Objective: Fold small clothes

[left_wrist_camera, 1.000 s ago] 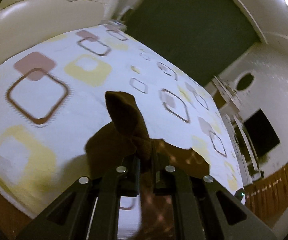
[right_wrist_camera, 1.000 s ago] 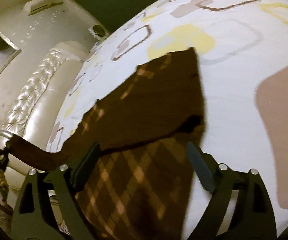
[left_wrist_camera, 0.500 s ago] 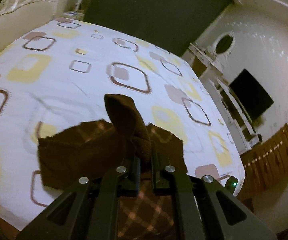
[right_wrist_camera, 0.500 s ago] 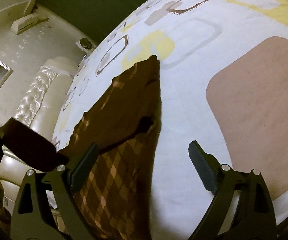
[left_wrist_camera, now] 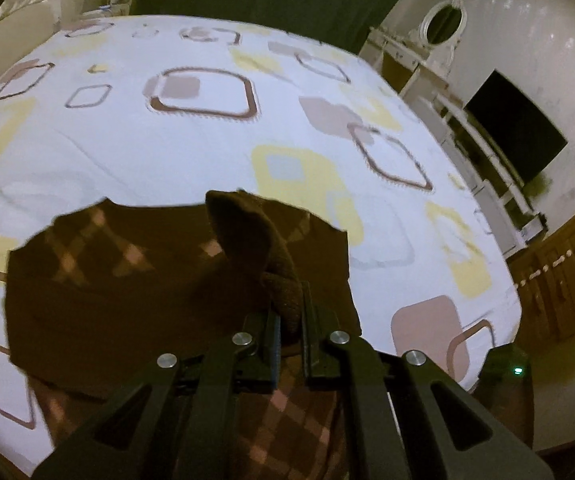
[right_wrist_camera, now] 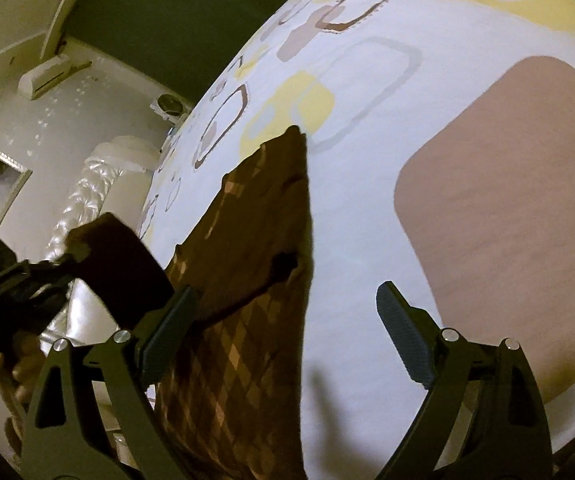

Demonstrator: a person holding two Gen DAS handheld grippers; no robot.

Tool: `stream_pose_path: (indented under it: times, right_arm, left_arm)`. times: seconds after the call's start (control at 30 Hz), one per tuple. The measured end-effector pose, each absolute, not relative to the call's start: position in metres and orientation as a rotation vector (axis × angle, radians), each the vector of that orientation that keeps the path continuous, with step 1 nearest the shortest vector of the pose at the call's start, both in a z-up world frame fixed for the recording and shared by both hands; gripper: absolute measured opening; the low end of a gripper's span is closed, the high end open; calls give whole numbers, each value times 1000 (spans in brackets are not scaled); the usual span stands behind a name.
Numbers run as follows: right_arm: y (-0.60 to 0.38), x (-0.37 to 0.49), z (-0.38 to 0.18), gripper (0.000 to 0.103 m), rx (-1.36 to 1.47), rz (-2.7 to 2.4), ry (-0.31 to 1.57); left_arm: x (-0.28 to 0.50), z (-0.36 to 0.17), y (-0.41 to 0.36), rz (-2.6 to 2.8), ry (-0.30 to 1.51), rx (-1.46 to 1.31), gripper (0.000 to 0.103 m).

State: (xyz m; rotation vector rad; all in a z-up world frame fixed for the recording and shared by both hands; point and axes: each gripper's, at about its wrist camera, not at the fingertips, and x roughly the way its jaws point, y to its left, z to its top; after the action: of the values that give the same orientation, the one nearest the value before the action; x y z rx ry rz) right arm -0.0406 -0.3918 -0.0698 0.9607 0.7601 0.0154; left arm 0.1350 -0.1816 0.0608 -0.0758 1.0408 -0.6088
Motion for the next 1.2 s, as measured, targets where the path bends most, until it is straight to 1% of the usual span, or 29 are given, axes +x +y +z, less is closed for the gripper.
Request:
stream_pose_path:
  times: [0.27,0.5,0.57,0.6,0.63,0.7,0.77,0.8,0.83,0.9,0.97,1.03,1.07,1.13,1.17,1.2]
  right_arm:
    - [-403,-43,-84,92,1013,-3,767]
    - [-410,-45,-90,92,1033,-13,761]
    - [-412,-46,-91,92,1037,-14,759]
    - [-412,-46,-91,92,1038,-14,758]
    - [-412,-46,-91,92,1040,-15,758]
    - [-413,-46,-90,92,1040,-15,758]
    - [-414,-46,-88,92,1040,-15,758]
    - [-415,-47,-85,92,1040,-11,757]
    - [-416,-47,-82,92,1037,-3,750]
    - [-416,-46,-73,91,1022,9,735]
    - [-412,-44,-60,91,1008,53,712]
    - [-404,-38,-51,91,1020,131,700]
    - [-400,-33,-48,91,1023,161,703]
    - [-392,-18,-43,88,1019,214,717]
    - [-390,-9,-43,82,1010,216,726]
    - [-389,-2,-42,78,1001,216,735]
  left_arm:
    - [136,5,-235,-598,1130,-25,8]
    - [129,-25,-259,-600,1165,28,9]
    - [127,-32,-263,-613,1176,50,18]
    - [124,-34,-265,-631,1181,60,26]
    - [121,-34,-265,-637,1173,68,31]
    - [115,-29,-260,-656,1148,64,36]
    - [107,-17,-246,-675,1106,39,38]
    - [103,-11,-238,-682,1086,25,44]
    - [99,-4,-227,-685,1061,15,53]
    - [90,10,-196,-667,996,17,62]
    - [84,19,-156,-631,938,29,63]
    - [83,21,-120,-571,898,28,71]
    - [84,21,-94,-521,874,20,71]
    - [88,17,-62,-466,867,4,72]
    - [91,12,-41,-425,877,-12,72]
    - [95,8,-29,-398,884,-28,72]
